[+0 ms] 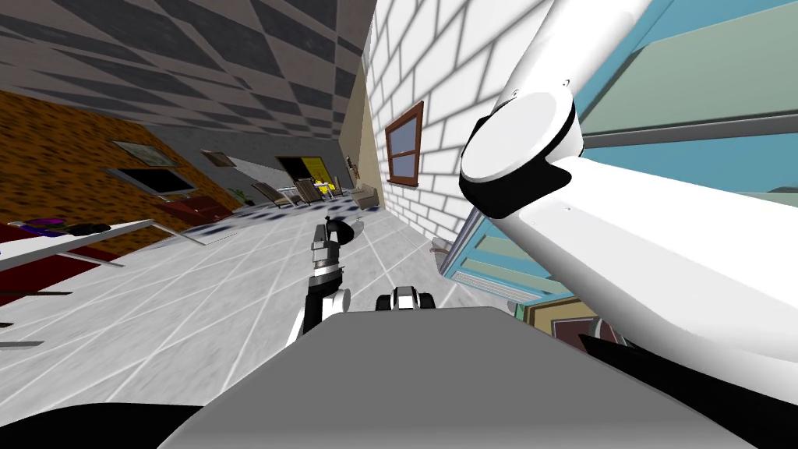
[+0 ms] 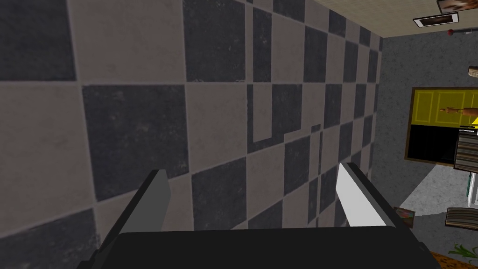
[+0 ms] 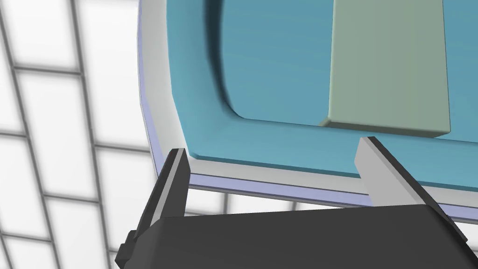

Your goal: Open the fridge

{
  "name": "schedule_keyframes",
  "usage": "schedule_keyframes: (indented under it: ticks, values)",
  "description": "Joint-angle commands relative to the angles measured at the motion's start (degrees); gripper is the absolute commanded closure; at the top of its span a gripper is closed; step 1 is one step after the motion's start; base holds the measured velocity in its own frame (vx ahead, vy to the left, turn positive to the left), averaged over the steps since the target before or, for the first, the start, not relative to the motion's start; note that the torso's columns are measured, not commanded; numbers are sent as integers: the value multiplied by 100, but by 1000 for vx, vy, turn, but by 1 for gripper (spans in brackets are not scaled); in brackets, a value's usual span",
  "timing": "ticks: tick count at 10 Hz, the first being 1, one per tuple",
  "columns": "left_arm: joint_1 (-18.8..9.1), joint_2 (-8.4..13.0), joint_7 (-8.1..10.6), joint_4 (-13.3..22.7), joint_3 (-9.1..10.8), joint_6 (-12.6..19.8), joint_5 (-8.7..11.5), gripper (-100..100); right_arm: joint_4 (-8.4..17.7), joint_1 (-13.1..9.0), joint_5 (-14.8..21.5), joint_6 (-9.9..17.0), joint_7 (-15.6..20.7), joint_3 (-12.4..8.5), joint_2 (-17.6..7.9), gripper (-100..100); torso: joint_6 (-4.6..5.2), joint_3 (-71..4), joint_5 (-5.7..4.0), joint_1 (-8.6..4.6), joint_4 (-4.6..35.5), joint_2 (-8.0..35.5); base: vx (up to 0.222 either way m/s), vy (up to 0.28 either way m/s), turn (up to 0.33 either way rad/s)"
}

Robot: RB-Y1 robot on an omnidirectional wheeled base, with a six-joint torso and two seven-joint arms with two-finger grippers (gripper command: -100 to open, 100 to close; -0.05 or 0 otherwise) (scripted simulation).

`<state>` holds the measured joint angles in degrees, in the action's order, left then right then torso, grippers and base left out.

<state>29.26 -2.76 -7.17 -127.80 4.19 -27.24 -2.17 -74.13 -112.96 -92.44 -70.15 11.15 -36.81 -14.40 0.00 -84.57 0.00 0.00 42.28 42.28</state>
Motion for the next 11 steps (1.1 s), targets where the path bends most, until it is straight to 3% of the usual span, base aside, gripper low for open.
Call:
schedule_keyframes:
  ticks: [1,5,6,7,8,9,11]
  values:
    - [0,0,0,0,0,0,0,0,371,-457,54,118,145,-241,-136,-100,0,-1,0,1,-1,-1,24,0,36]
    - [0,0,0,0,0,0,0,0,777,-961,114,217,264,-482,-369,-100,0,2,0,0,1,3,18,-1,27]
    - [0,0,0,0,0,0,0,0,700,-868,105,199,240,-444,-315,-100,0,2,0,-1,1,3,6,-1,3]
    - [0,0,0,0,0,0,0,0,780,-1051,81,156,366,-433,-396,-100,0,1,0,0,0,2,65,-92,-36]
    - [1,1,0,0,1,0,0,0,778,-982,94,184,285,-440,-374,-100,3,-7,-7,-28,-2,-12,42,-60,-3]
    - [0,1,0,0,1,0,0,0,787,-997,93,178,298,-438,-381,100,-1,-6,-7,-11,-5,-7,4,-9,1]
    - [2,0,0,0,1,0,0,0,824,-1006,259,195,275,-360,-515,100,2,-19,4,9,-8,-36,220,-11,-38]
